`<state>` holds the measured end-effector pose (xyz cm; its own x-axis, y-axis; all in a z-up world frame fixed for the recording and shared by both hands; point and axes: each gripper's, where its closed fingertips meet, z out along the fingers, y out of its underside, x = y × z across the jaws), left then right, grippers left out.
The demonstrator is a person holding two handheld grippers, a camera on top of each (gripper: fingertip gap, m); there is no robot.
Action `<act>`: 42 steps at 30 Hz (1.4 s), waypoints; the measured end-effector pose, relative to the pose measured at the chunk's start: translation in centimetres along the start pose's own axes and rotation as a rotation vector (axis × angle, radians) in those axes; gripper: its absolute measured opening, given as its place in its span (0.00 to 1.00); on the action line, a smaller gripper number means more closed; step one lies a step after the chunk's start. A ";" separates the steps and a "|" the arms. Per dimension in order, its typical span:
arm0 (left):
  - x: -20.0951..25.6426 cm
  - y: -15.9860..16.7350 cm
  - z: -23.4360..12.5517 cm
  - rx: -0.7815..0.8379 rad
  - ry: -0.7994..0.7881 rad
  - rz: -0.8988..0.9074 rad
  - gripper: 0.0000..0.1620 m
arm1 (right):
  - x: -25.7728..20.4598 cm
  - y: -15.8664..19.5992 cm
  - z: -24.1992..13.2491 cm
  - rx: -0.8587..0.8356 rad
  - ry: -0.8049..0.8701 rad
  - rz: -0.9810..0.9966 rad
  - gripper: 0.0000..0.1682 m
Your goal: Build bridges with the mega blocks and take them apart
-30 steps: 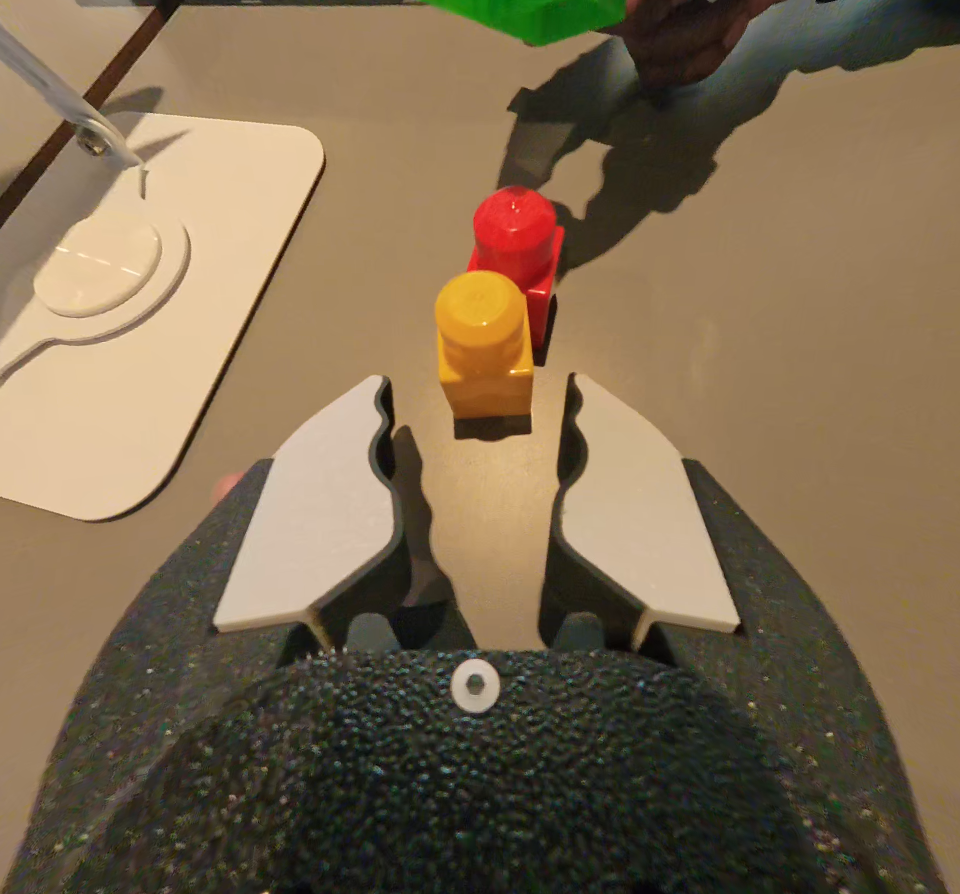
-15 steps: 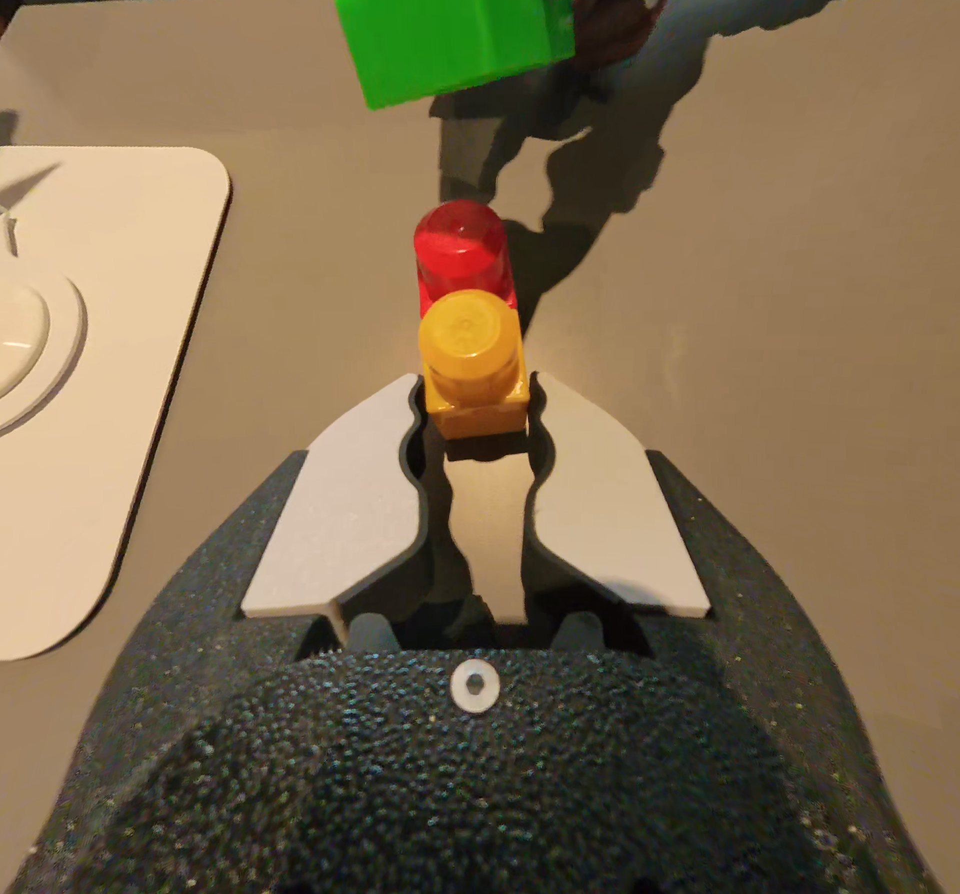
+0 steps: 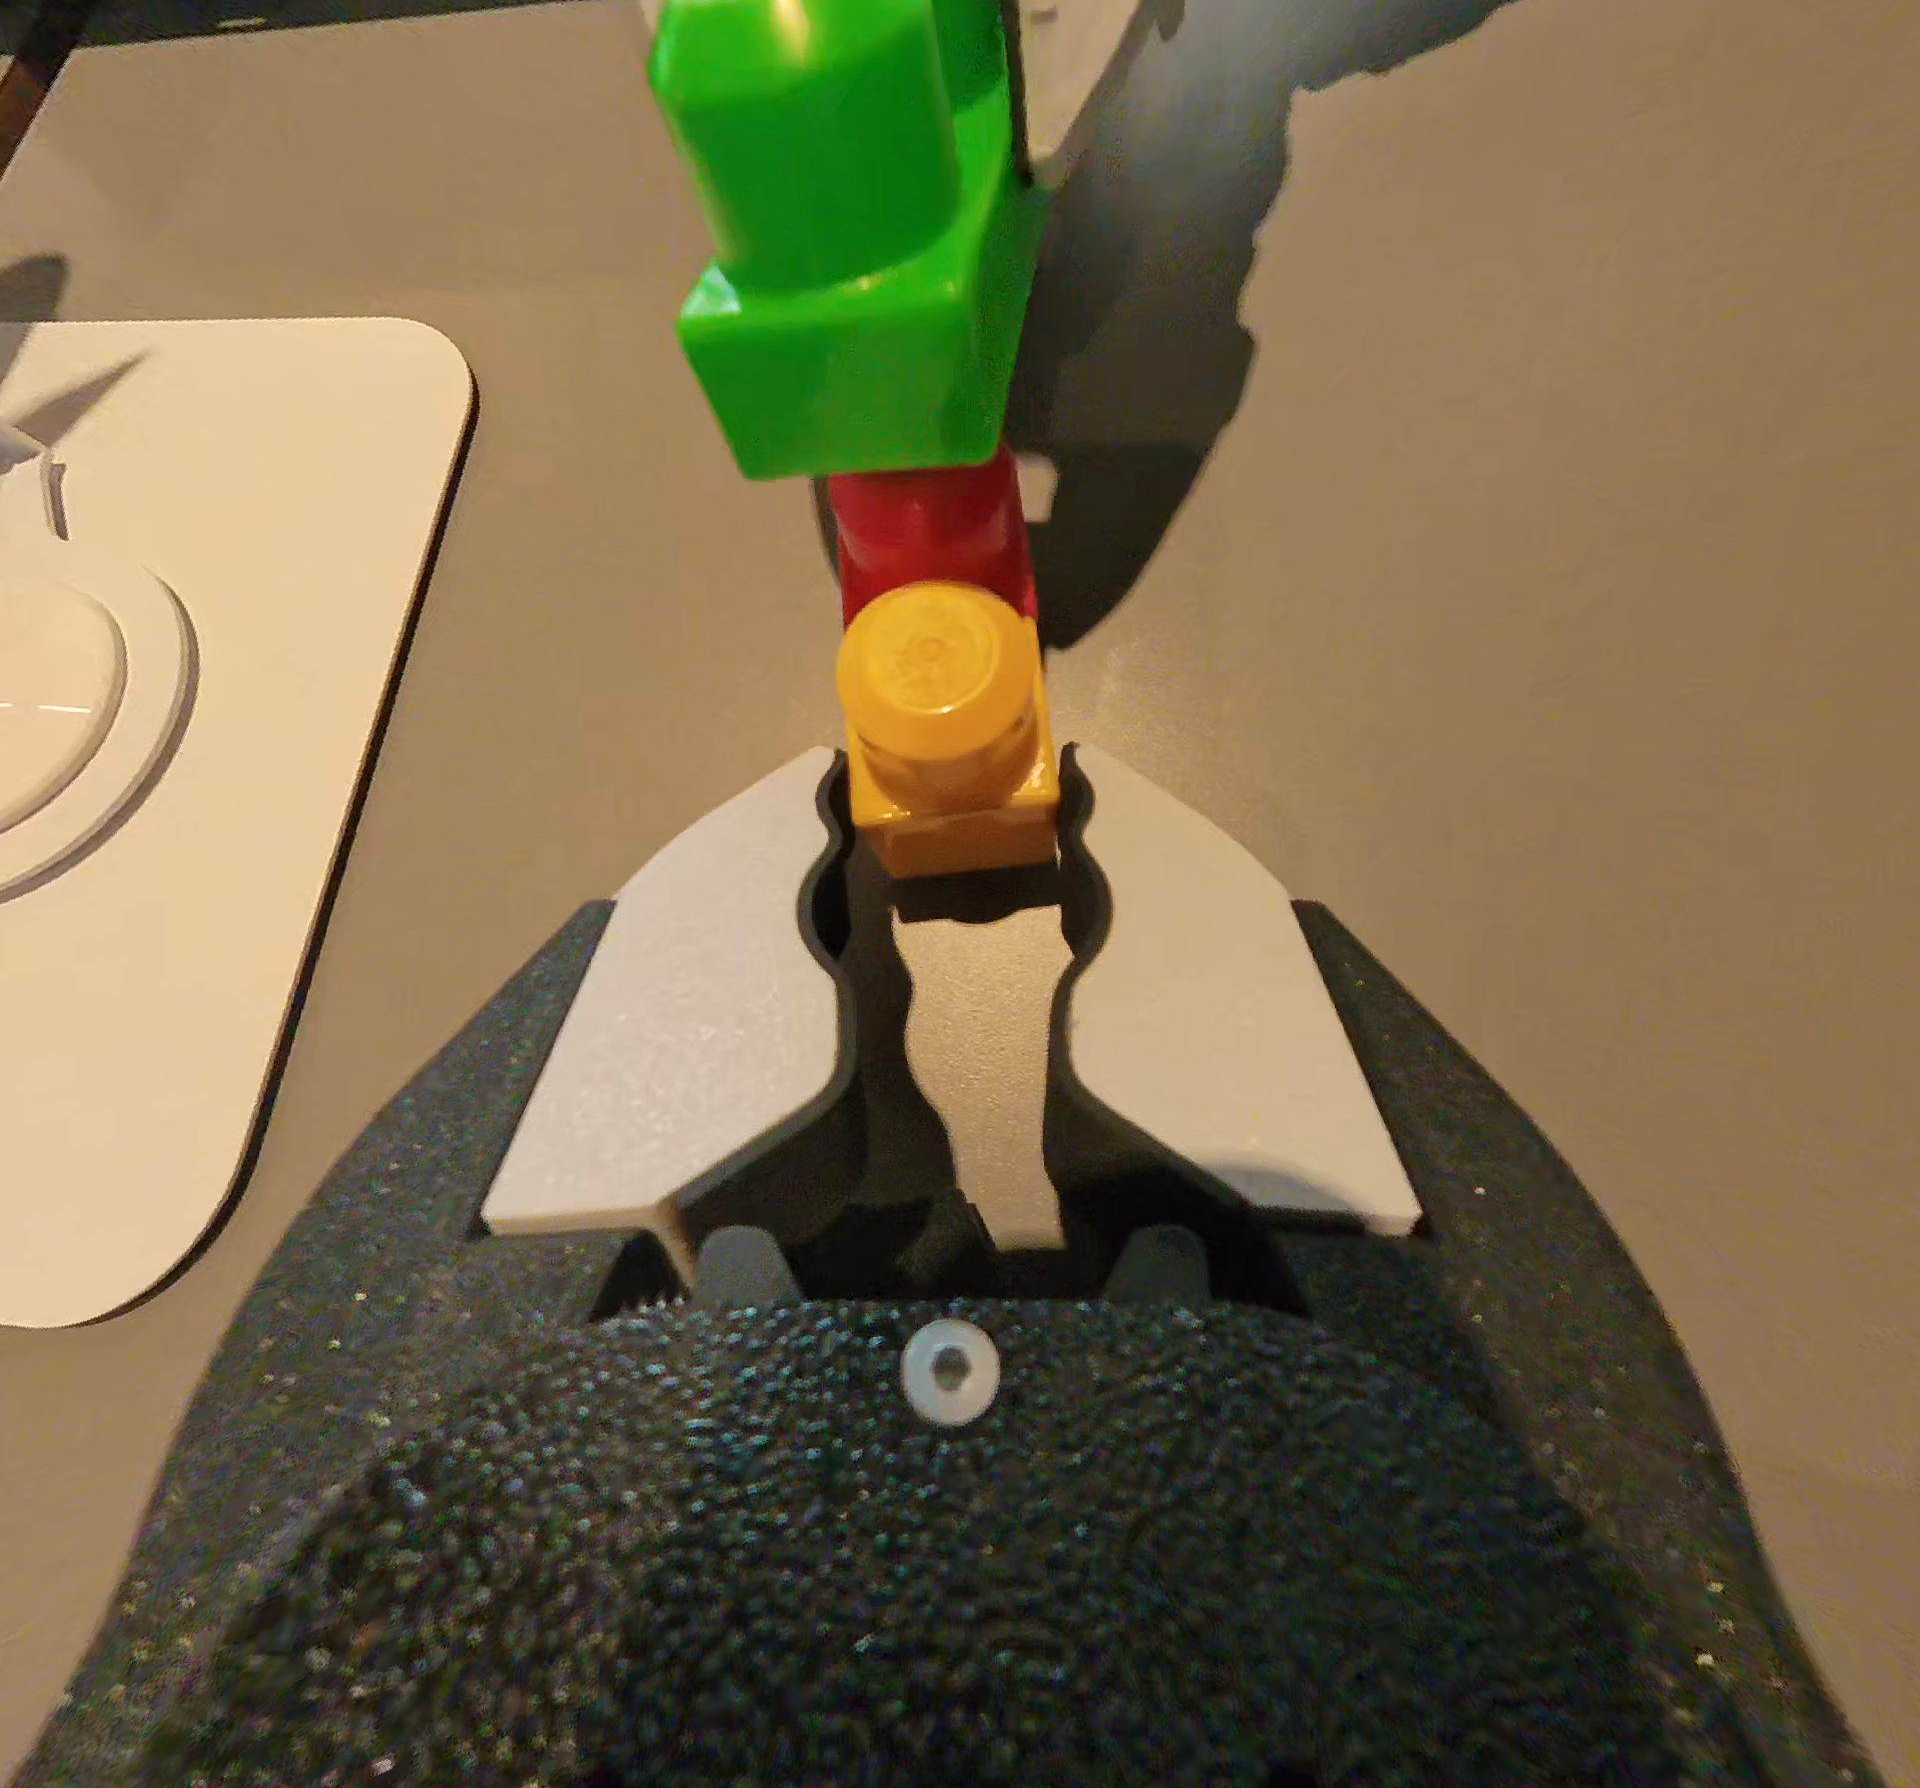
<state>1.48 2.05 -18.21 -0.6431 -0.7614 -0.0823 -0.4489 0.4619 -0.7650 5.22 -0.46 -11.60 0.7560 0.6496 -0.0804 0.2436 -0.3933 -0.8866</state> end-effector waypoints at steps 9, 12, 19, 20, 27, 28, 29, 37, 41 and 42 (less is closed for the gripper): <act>0.1 0.0 0.0 0.001 0.013 -0.008 0.23 | -0.4 -0.2 1.5 -0.124 -0.018 -0.103 0.20; 0.1 0.0 0.0 0.000 0.015 -0.008 0.23 | -0.6 -0.2 2.1 -0.162 -0.019 -0.138 0.19; 0.1 0.0 0.0 0.001 0.014 -0.008 0.23 | -0.5 -0.3 2.6 -0.198 -0.023 -0.158 0.20; 0.1 0.0 0.0 0.001 0.014 -0.008 0.23 | -0.5 -0.3 2.6 -0.201 -0.026 -0.158 0.20; 0.0 0.0 0.1 0.000 0.011 -0.008 0.23 | -0.6 -0.1 2.9 -0.237 -0.069 -0.144 0.20; 0.0 0.0 0.1 0.000 0.010 -0.008 0.23 | -0.6 -0.1 3.0 -0.244 -0.072 -0.147 0.20; 0.0 0.0 0.1 0.000 0.010 -0.008 0.23 | -0.6 0.0 3.1 -0.252 -0.071 -0.152 0.20; -0.1 0.2 0.1 -0.009 -0.001 -0.009 0.23 | -0.6 0.6 3.7 -0.276 -0.065 -0.158 0.20; 0.0 0.2 0.1 -0.011 -0.005 -0.004 0.23 | -0.6 0.5 3.6 -0.257 -0.055 -0.159 0.20; 0.0 0.2 0.1 -0.010 -0.005 -0.004 0.23 | -0.6 0.5 3.6 -0.252 -0.053 -0.161 0.20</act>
<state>1.45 2.14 -18.42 -0.6384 -0.7652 -0.0827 -0.4573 0.4636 -0.7589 2.69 1.26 -13.66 0.6646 0.7468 0.0223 0.5055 -0.4274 -0.7495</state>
